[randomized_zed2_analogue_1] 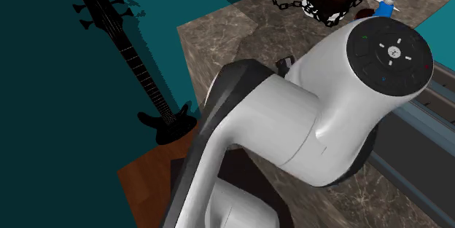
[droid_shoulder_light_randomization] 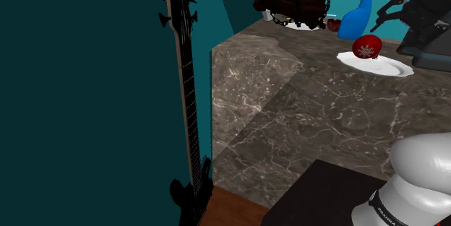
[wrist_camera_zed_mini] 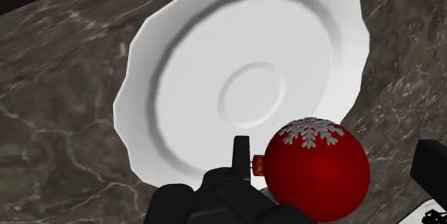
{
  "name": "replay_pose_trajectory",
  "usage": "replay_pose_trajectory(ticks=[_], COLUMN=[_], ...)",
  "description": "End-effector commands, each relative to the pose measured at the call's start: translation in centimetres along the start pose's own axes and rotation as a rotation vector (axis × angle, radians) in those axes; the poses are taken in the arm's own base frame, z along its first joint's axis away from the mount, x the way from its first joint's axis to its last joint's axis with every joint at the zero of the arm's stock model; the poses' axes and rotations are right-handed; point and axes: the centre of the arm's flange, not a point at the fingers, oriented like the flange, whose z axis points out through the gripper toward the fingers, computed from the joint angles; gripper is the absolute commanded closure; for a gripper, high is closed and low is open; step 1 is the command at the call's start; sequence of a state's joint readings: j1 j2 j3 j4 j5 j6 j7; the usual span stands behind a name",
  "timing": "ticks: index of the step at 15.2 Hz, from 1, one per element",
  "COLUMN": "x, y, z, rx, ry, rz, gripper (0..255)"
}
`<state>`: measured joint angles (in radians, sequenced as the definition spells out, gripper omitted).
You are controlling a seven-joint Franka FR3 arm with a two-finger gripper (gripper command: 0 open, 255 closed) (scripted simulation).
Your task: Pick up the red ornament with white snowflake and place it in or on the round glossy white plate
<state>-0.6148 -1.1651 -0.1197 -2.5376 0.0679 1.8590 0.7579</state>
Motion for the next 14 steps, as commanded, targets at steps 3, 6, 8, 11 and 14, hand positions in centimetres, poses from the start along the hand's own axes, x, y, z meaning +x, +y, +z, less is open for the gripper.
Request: replay_pose_trajectory(ticks=[3,6,8,11,14], x=[8.5,11.3,11.0,10.6,10.3], y=[-3.9,-4.4,-4.2,-4.0,-3.9], z=[0.8,2.0,3.0,4.5,5.3], rx=[-0.16,-0.213,-0.213,-0.213,-0.213], ry=[-0.197,-0.265,-0.265,-0.265,-0.265], rz=[0.348,0.467,0.467,0.467,0.467], gripper=[0,0,0,0,0])
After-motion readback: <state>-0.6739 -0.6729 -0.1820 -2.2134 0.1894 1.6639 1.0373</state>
